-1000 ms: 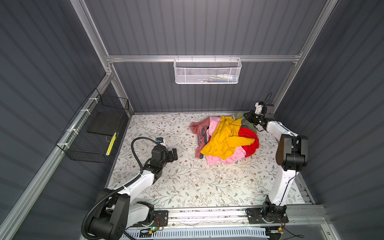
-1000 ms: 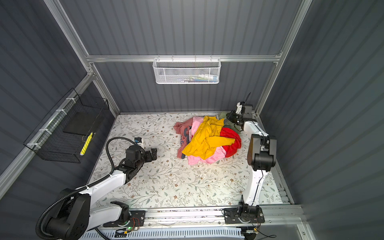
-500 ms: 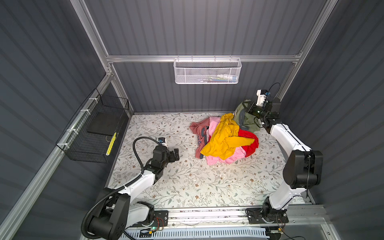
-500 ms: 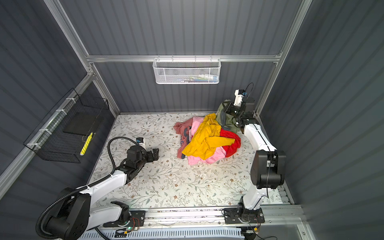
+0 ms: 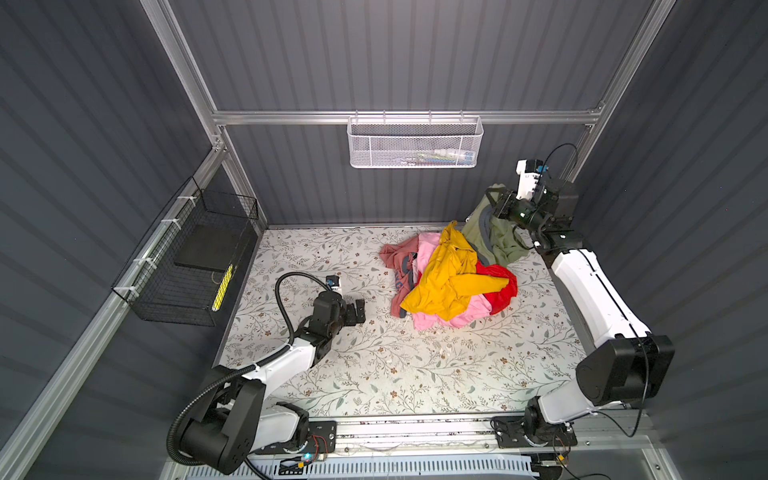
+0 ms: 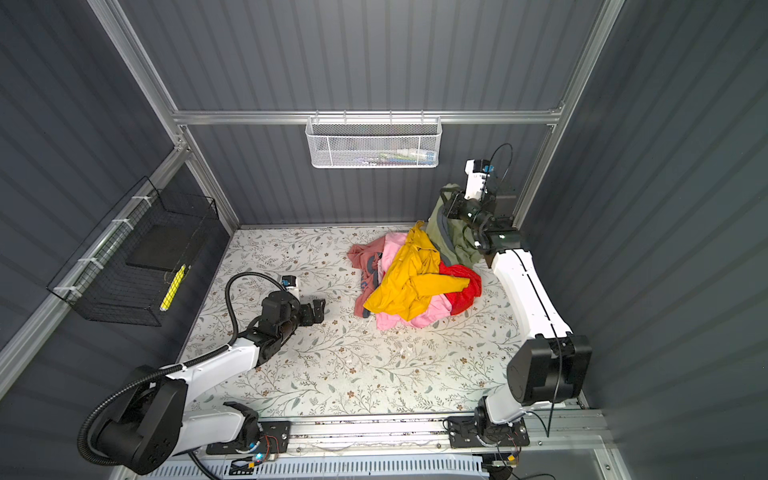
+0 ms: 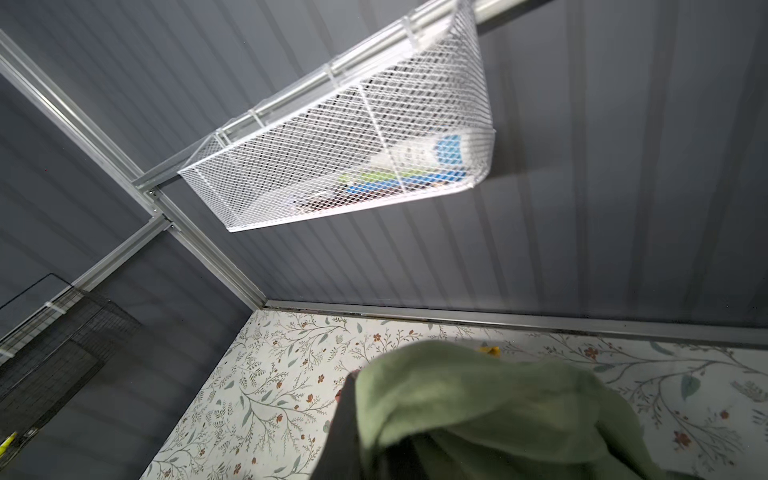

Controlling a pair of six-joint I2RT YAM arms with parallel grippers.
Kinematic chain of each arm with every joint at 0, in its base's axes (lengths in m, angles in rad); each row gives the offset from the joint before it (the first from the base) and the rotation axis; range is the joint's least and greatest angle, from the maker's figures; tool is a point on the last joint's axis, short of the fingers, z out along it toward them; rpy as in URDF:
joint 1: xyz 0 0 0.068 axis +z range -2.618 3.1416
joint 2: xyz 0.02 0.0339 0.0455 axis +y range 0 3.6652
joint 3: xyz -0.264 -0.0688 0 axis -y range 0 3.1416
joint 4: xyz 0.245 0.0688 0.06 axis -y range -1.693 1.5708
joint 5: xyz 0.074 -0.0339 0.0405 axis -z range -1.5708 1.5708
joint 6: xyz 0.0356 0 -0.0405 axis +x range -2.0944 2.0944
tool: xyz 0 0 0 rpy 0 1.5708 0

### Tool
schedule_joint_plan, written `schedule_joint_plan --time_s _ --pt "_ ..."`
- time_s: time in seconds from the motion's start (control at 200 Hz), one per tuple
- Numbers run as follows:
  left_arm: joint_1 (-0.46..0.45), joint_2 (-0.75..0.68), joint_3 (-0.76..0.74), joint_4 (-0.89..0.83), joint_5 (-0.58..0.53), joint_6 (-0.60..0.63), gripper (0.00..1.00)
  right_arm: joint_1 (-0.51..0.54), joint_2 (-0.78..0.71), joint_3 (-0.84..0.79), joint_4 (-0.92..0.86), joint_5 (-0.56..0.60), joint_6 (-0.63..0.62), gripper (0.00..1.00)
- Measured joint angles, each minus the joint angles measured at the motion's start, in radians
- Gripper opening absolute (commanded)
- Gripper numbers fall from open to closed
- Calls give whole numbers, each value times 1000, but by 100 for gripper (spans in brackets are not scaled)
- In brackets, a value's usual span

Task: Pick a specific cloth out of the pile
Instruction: 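Lift the green sweatshirt with the right gripper while the left gripper reaches toward it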

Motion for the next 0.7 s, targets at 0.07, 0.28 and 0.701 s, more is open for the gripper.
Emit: schedule_joint_plan --time_s 0.07,0.28,0.701 --pt "-20 19 26 5 4 5 100 19 -13 30 -23 -2 -14 0" --pt "-82 88 130 45 32 27 100 40 -63 77 -60 -17 -33 0" --pt "-175 182 423 138 224 102 100 149 -125 95 -82 -92 -2 0"
